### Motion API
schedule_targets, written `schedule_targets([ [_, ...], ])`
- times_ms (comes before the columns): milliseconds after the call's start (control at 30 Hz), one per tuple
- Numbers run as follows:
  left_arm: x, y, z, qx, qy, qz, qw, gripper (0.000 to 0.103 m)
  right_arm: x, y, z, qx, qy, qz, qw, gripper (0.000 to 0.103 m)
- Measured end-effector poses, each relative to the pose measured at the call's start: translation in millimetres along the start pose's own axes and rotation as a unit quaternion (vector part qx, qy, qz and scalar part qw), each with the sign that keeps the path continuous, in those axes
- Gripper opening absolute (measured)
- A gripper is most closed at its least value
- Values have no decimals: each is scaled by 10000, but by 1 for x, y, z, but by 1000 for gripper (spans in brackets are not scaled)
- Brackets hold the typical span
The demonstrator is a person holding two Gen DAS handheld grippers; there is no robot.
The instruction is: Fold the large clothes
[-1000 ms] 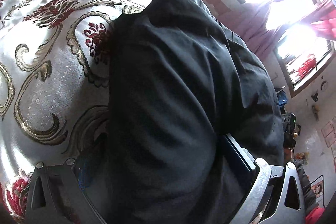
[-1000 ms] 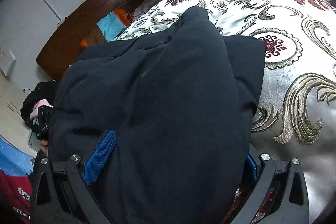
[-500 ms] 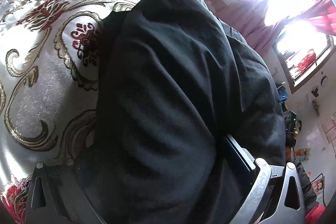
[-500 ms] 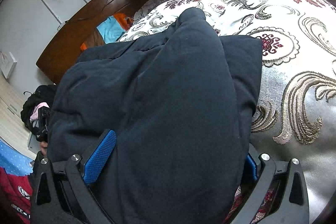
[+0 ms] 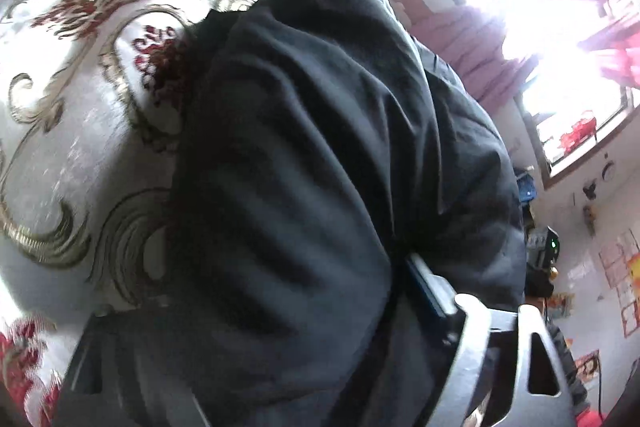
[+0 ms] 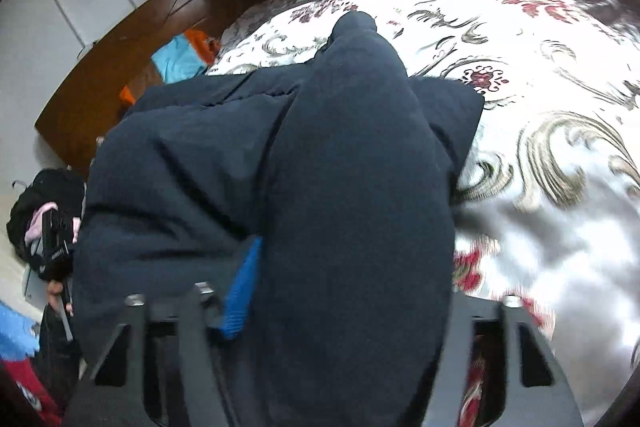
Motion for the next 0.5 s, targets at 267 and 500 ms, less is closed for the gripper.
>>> schedule_targets([
  [267,-38,44,5,-687,-337,277,9967,24,25,63,0,-602,-336,41,9976,19],
  [500,-94,64,28,-504,-1091,438,9918,20,34,158,3,-1474,-199,150,9888,17],
])
Point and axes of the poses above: each gripper's, at about its wrist camera, not at the fingertips, and y roughly against the way its jaws point, x to its left, z to its top, the point moved 9 cm from there along -y, roughly the way its jaws point, and after that the axes turned 10 degrees about -x, right-handed, at the moved point
